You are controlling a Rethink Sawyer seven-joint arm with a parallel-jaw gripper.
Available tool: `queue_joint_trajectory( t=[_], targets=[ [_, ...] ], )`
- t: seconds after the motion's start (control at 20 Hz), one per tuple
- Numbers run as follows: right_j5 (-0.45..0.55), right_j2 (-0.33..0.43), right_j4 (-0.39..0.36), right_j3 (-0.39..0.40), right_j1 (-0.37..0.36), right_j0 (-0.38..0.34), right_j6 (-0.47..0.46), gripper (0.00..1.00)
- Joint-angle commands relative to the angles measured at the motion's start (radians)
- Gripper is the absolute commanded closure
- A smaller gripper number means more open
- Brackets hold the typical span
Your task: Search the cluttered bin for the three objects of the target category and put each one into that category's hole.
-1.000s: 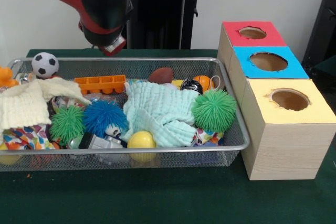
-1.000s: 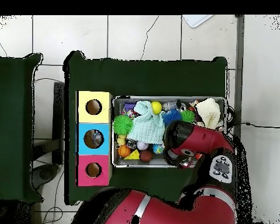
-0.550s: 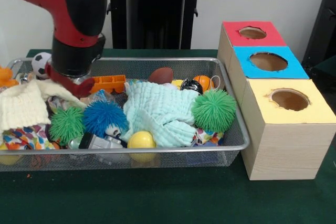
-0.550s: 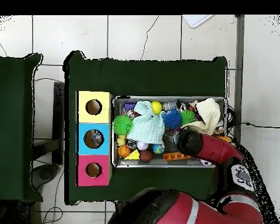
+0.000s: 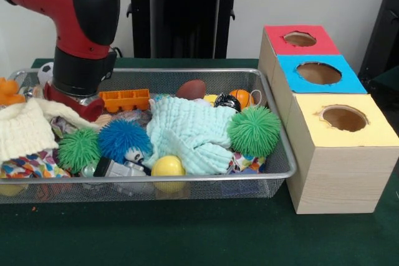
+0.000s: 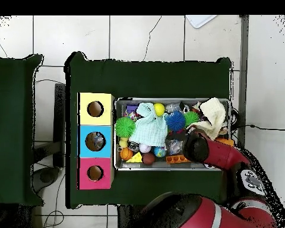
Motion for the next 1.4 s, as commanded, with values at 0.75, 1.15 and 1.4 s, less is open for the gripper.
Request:
queue_joint_trajectory(
  t=[0.75, 1.15, 1.4],
  targets=[
    [0.425, 0.158, 0.135, 0.086, -0.053, 0.061, 0.090, 0.00],
    [0.318, 0.277, 0.149, 0.118, -0.039, -0.022, 0.046, 0.00],
    [0.357, 0.246, 0.122, 0.097, -0.002, -0.019, 0.055, 0.00]
  ],
)
